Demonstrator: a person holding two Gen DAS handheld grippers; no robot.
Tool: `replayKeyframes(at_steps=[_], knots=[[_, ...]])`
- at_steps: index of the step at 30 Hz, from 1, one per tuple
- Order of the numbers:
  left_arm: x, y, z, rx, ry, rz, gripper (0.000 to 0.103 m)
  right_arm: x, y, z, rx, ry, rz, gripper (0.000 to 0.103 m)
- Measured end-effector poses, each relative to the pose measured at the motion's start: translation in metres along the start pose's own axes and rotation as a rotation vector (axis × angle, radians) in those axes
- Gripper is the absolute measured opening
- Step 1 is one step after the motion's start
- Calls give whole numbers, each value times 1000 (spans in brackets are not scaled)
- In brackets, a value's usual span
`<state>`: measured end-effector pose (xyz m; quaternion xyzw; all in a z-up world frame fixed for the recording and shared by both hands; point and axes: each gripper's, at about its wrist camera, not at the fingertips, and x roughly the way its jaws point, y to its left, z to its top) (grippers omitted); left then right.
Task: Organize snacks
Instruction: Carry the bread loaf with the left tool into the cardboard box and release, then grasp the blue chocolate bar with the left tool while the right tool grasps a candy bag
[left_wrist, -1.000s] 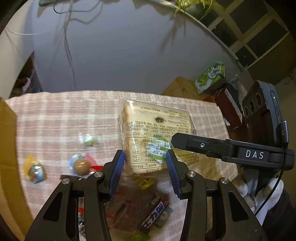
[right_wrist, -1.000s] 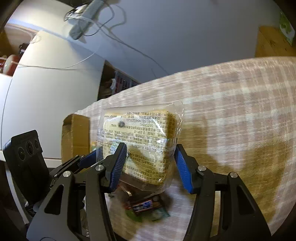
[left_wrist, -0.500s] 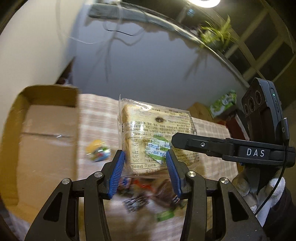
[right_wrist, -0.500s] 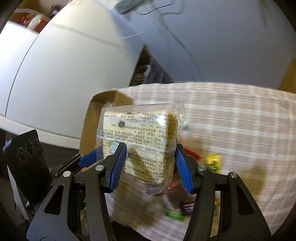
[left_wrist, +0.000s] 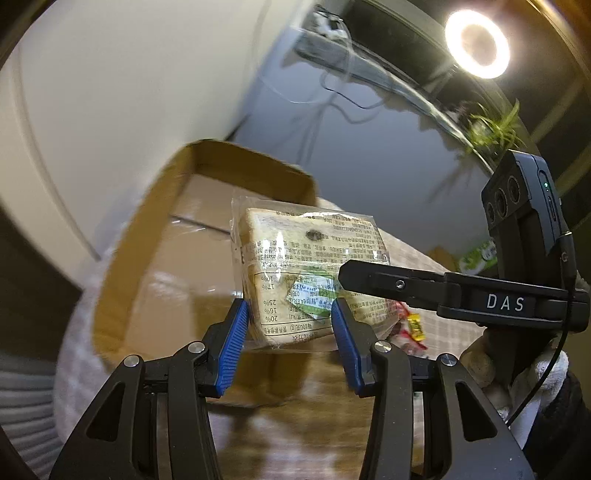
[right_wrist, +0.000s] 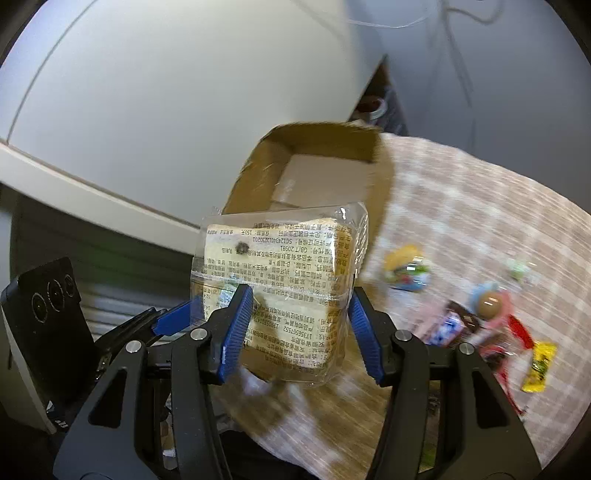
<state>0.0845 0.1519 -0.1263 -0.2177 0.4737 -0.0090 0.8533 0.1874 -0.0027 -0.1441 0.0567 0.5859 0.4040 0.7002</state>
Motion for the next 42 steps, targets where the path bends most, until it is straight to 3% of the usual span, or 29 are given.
replayKeyframes(at_steps=[13,16,21,25,28,34,38,42], knots=[[-3,50,-8,-89,-3,73,44,64,38,8,-99,87,-23,57],[-3,56,-10,-83,-5,100,44,69,40,7,-124,86,-77,57],[-7,64,-11,-79,-3,138,44,68,39,6,-128,80,-91,58],[-12,65,-12,-71,-12,153,44,61,39,4,-133,69,-99,59],[-14,63,-13,-56,-19,159,44,53,38,1,-136,52,-111,65],[-25,42,-18,35,-52,177,54,20,28,-15,-146,-41,-157,70],[-30,20,-24,101,-71,174,56,-14,9,-40,-174,-119,-233,72],[-30,-5,-33,173,-68,158,56,-46,-19,-64,-165,-164,-301,83]])
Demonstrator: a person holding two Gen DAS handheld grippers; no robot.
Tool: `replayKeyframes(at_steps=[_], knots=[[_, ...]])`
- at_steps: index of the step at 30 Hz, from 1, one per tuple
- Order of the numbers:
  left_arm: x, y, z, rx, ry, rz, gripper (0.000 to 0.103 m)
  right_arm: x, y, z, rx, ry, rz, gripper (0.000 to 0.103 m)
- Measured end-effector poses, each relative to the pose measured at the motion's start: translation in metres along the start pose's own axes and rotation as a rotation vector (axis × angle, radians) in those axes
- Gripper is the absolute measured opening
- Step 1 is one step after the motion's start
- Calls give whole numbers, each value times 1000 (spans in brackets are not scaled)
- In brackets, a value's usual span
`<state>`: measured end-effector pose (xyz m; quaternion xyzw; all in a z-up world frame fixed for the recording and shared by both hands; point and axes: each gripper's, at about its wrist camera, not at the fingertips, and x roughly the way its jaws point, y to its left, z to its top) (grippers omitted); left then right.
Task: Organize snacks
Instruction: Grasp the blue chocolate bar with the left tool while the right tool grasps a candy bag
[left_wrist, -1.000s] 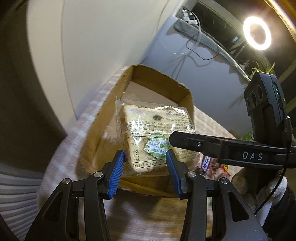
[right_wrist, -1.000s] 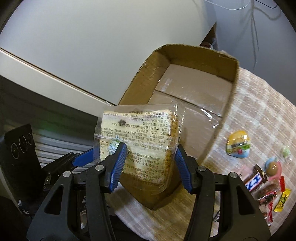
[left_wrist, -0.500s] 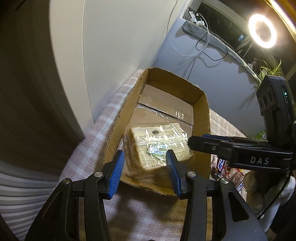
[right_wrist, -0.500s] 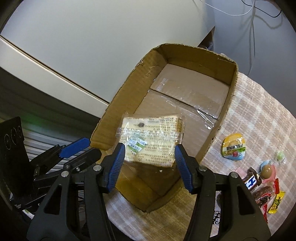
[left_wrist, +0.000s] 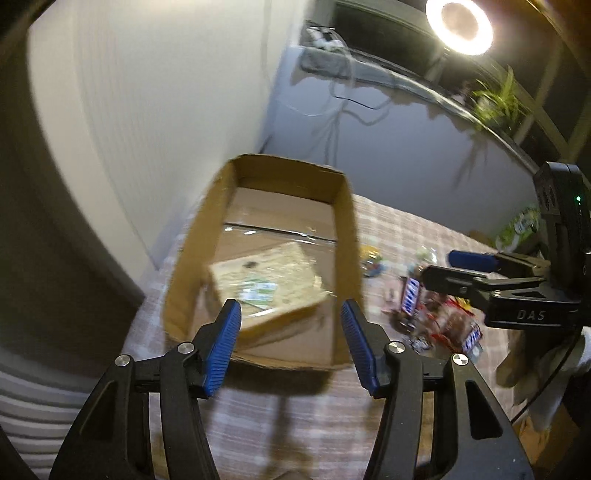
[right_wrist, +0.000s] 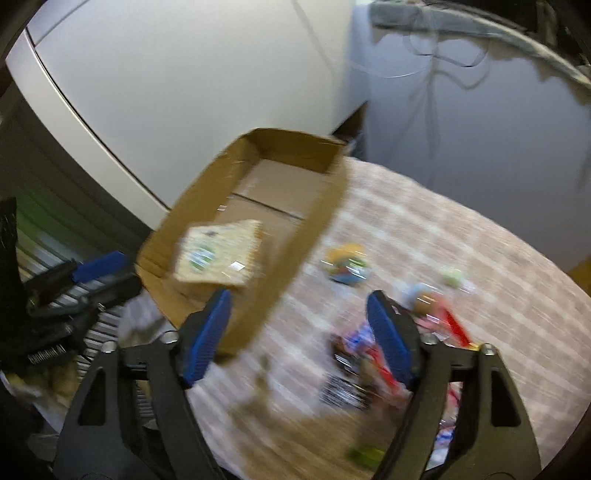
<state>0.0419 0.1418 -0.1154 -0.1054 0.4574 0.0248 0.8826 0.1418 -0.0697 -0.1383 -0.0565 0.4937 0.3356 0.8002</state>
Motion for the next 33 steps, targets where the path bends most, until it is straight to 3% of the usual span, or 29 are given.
replayKeyframes(at_steps=[9,16,19,25,33], knots=[[9,-52,-13,84,45,-84,56,-35,-72,-58,37,61,-166,83],[39,-89,-15,148,116,-147,55,-43,-85,-88,12,93,-181,83],[55,-99,-13,158,144,-160,49,-40,-86,-94,14,105,-169,75],[88,-114,-6,163,205,-178,40,-24,-80,-92,56,136,-99,70],[117,-125,5,171,261,-191,35,21,-87,-82,261,214,8,67]])
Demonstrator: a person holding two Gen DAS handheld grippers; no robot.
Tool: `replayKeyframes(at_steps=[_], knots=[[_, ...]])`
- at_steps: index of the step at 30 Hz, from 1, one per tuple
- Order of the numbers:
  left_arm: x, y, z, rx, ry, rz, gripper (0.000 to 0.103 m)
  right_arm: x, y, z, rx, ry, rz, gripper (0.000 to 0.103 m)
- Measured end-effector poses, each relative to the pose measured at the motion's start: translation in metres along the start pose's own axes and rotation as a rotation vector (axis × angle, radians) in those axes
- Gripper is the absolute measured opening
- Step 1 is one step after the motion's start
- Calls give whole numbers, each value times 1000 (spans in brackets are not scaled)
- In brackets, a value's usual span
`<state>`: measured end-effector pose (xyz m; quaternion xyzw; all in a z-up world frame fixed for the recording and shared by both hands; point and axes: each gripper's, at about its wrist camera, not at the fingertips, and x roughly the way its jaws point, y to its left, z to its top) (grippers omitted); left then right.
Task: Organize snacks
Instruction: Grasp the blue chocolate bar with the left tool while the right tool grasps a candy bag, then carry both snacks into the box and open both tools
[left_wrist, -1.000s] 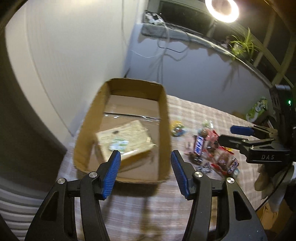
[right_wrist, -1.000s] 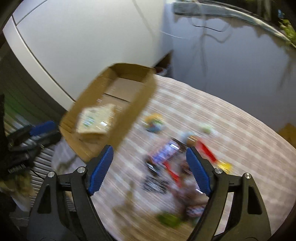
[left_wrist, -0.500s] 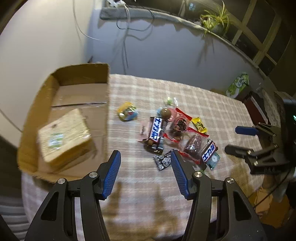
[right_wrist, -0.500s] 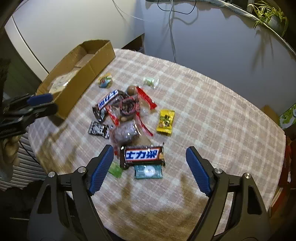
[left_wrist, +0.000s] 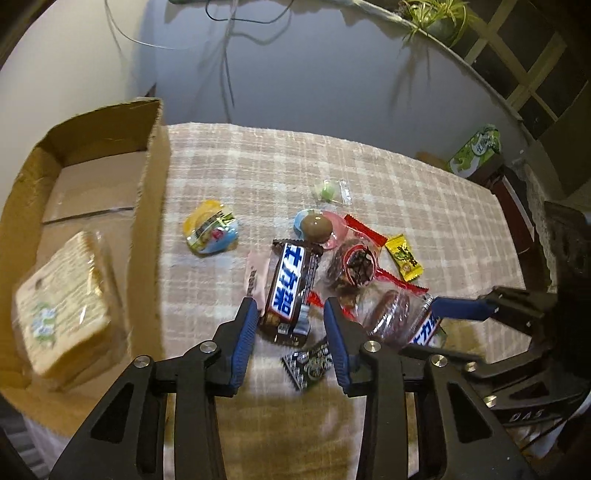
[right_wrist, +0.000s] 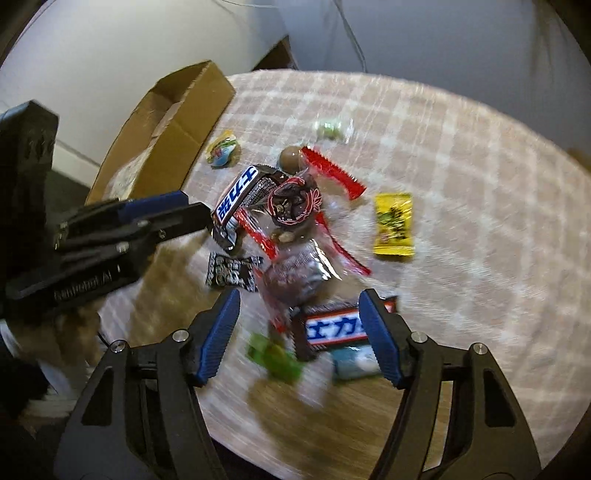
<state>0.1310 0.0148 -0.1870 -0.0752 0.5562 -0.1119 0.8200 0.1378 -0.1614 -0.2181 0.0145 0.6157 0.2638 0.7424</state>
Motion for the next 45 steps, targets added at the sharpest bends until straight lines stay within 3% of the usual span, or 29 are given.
replayKeyframes(at_steps=[11,16,24,32,45], knots=[[32,4,12,1,76,5,29,22,-1,12,66,50,4,54],[39,0,17,14,74,1,27,28,-2,17,82,60,12,53],[46,-2,19,10,68,-19,23,25,-8,18,107,36,58,42],[34,0,16,-4,40,-18,20,7,-10,17,88,-10,36,41],[-18,20,11,-84,-61,-41,20,-35,7,23,5,-88,10,41]])
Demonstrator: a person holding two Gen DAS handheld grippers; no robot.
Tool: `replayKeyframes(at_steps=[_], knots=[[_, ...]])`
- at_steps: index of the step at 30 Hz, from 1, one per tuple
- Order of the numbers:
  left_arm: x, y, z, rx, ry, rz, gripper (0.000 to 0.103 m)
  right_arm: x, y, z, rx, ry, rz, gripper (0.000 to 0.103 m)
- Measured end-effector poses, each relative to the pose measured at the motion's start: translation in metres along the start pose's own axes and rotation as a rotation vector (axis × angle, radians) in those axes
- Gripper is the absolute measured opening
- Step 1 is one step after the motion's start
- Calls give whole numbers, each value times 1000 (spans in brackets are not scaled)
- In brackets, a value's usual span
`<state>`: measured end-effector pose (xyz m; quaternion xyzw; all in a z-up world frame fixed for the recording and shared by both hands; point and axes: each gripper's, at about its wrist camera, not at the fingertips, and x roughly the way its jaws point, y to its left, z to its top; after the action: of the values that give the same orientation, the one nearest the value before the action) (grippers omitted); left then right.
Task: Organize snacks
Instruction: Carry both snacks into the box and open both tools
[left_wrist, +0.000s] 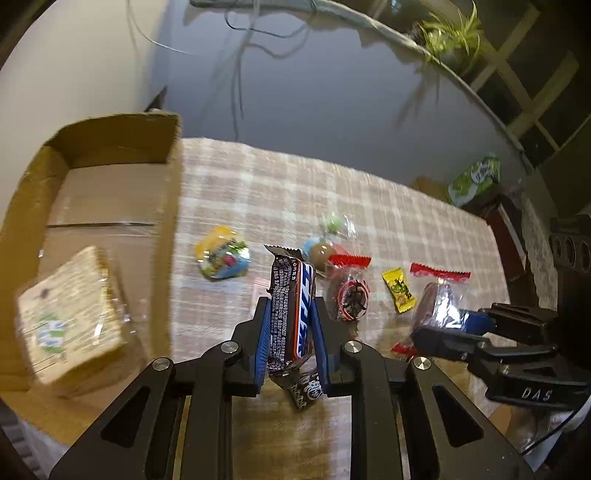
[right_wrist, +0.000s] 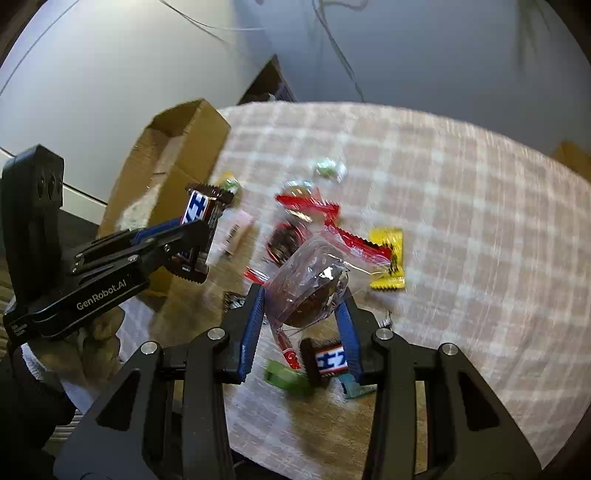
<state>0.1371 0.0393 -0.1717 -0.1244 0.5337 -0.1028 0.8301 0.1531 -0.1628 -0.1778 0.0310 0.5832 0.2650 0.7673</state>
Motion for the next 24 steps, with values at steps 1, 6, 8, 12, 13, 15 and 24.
replayKeyframes(at_steps=[1,6,8,12,13,15,24], knots=[[-5,2,0,-8,-9,1,20,-3,3,2,-11,-6,2,41],[-27,16,-3,-32,-61,22,20,-9,28,20,-72,-29,17,41],[-35,24,-5,-46,-76,29,20,-10,39,26,-101,-35,22,41],[-46,38,-8,-75,-104,45,20,-7,63,43,-163,-38,36,41],[-49,42,-8,-81,-109,51,20,-5,70,48,-182,-40,39,41],[-53,49,-9,-94,-117,59,20,-1,85,58,-219,-43,42,41],[-68,97,-2,-169,-152,113,20,24,133,94,-312,-36,55,41]])
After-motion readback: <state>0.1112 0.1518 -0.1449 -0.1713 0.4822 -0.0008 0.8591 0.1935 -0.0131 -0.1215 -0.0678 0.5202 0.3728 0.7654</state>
